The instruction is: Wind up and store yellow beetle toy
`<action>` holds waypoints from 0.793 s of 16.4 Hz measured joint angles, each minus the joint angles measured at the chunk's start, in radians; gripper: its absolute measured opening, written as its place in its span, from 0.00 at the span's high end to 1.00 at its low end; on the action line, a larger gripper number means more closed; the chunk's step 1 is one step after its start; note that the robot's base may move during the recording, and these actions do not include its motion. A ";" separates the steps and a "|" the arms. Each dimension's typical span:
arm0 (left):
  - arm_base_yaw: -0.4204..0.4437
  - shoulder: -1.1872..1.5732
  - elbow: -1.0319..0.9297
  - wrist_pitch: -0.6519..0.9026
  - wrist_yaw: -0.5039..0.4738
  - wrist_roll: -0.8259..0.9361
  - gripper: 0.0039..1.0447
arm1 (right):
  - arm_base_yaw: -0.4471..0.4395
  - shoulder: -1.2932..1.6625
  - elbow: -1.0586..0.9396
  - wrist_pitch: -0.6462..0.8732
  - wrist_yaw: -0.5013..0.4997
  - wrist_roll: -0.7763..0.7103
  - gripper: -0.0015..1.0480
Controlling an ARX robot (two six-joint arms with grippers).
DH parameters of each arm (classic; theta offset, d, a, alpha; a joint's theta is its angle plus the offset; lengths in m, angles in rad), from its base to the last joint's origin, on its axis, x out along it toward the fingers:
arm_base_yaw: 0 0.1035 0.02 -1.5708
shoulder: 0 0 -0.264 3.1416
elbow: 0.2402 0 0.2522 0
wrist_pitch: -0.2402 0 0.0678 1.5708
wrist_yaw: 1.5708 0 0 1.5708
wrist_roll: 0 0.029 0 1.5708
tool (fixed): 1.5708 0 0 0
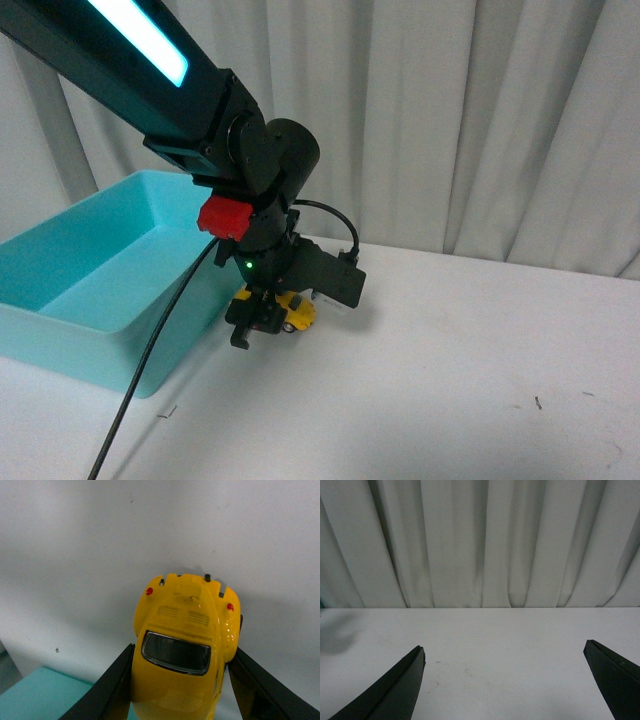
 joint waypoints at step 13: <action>-0.076 -0.169 -0.074 -0.054 0.231 -0.090 0.61 | 0.000 0.000 0.000 0.000 0.000 0.000 0.06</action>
